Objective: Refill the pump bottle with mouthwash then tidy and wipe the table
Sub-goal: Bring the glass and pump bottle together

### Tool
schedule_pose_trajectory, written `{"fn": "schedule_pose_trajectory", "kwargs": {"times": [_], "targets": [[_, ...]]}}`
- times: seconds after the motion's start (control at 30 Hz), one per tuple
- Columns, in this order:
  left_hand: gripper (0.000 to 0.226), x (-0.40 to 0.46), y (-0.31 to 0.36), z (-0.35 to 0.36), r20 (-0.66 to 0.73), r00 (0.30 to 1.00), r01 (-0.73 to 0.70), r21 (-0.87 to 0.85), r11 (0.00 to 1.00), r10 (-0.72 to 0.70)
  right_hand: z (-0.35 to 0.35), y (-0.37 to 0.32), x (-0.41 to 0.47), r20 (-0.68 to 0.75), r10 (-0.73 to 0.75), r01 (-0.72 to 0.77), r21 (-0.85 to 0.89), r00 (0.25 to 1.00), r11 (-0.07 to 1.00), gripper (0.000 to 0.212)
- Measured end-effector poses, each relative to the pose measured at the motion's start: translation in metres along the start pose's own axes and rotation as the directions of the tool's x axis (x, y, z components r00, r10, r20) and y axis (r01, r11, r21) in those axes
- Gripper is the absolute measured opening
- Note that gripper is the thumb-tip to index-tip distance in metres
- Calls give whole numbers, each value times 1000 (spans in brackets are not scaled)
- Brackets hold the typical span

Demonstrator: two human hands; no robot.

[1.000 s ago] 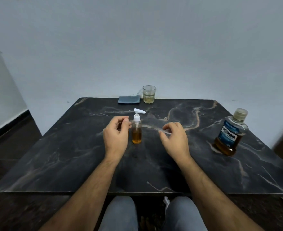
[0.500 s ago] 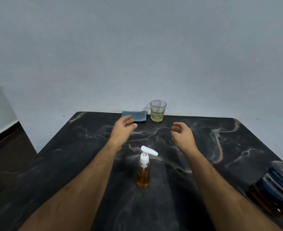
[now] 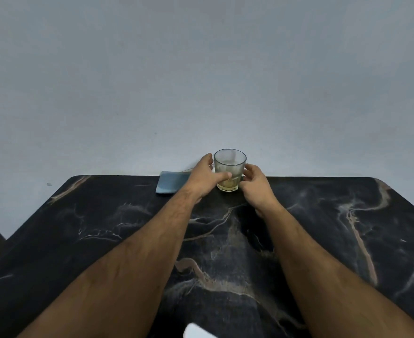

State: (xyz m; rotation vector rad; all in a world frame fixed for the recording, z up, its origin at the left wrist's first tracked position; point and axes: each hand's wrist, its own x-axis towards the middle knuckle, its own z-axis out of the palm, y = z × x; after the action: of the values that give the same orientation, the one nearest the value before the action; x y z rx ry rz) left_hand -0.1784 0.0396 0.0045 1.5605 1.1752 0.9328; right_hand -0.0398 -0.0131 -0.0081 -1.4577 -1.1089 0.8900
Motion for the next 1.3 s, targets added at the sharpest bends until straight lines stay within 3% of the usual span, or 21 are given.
{"fn": "schedule_pose_trajectory", "kwargs": {"times": [0.1,0.27,0.47,0.7,0.8,0.93,1.17,1.3], "targets": [[60,0,-1,7,-14,999,-35,19,999,36,3,3,1,23,-39,38,30,999,999,49],[78,-29,0,0,-65,992,-102,52,993,105,1,-5,-31,70,-63,54,122,996,991,51],[94,-89,-1,-25,-39,997,-61,25,998,62,9,-22,-105,186,-137,103,183,973,978,52],[96,-160,13,-49,-54,997,-58,-12,998,58,7,-46,-175,302,-120,76,153,946,985,58],[93,-188,12,-51,-114,991,-68,-8,998,66,5,-49,-199,246,-63,46,75,967,996,68],[90,-222,6,-58,-234,970,-70,-16,997,64,-7,-47,-240,181,-58,66,-37,982,997,62],[98,-268,-1,-78,-331,943,-47,-62,997,24,-4,-27,-303,380,-105,97,41,919,994,76],[99,-287,-7,-86,-342,940,-40,-61,997,17,8,-25,-313,351,-136,136,25,927,990,70]]}}
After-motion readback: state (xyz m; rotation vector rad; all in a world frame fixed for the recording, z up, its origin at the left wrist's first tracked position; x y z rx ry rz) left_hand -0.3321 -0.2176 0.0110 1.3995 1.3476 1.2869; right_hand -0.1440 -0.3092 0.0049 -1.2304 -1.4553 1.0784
